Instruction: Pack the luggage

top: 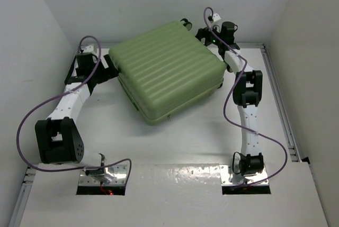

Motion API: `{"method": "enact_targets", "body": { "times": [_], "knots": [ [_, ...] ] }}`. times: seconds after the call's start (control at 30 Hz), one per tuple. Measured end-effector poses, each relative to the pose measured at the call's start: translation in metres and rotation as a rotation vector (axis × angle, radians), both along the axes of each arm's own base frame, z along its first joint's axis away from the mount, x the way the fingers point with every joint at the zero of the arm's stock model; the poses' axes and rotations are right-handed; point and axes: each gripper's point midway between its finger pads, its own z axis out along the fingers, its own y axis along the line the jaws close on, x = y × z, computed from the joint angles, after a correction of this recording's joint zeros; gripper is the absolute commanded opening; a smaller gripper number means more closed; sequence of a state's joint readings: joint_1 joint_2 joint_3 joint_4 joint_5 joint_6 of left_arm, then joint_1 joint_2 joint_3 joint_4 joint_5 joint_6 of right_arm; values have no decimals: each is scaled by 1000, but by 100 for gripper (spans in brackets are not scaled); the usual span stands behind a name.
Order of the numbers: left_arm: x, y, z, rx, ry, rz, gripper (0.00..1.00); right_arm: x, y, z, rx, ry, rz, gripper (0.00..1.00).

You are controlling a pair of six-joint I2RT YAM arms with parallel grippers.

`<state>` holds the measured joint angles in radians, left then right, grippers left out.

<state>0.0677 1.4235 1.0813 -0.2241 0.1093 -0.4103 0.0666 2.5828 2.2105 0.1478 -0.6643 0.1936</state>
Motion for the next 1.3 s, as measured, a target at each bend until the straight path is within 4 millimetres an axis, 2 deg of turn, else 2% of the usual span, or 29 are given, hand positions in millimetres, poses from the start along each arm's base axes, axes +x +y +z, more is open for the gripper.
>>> {"method": "enact_targets", "body": {
  "times": [0.1,0.23,0.33,0.43,0.53,0.6,0.67,0.73,0.83,0.9,0.97,1.0,1.07,1.17,1.3],
  "knots": [
    [-3,17,-5,-31,36,57,99,9,9,11,-35,-68,-28,100],
    [-9,46,-8,-100,57,142,87,12,15,14,-56,-99,-61,100],
    [-24,60,-24,-144,87,190,83,14,13,15,-71,-101,-100,100],
    [-48,47,-54,-199,169,180,82,18,8,23,-82,-112,-143,100],
    [-71,23,-85,-249,265,136,80,17,-3,39,-89,-124,-180,100],
    [-81,3,-96,-279,305,98,80,11,-14,55,-91,-126,-197,100],
    [-78,-17,-97,-304,309,53,80,4,-29,79,-88,-143,-216,100],
    [-65,-32,-92,-320,293,15,82,-5,-48,104,-85,-162,-239,100],
    [-39,-40,-89,-322,283,-3,82,-25,-85,139,-85,-184,-267,100],
    [-27,-35,-92,-317,277,20,82,-41,-103,155,-82,-181,-258,100],
    [-22,-31,-96,-308,276,40,82,-58,-119,163,-76,-158,-247,100],
    [-21,-29,-98,-303,277,52,78,-69,-123,164,-70,-140,-231,100],
    [-18,-26,-102,-299,278,70,75,-95,-122,158,-54,-92,-187,96],
    [-18,-24,-112,-297,278,94,68,-143,-106,136,-14,16,-96,90],
    [-17,-27,-115,-305,255,109,65,-224,-84,99,51,183,4,87]
  ]
}}
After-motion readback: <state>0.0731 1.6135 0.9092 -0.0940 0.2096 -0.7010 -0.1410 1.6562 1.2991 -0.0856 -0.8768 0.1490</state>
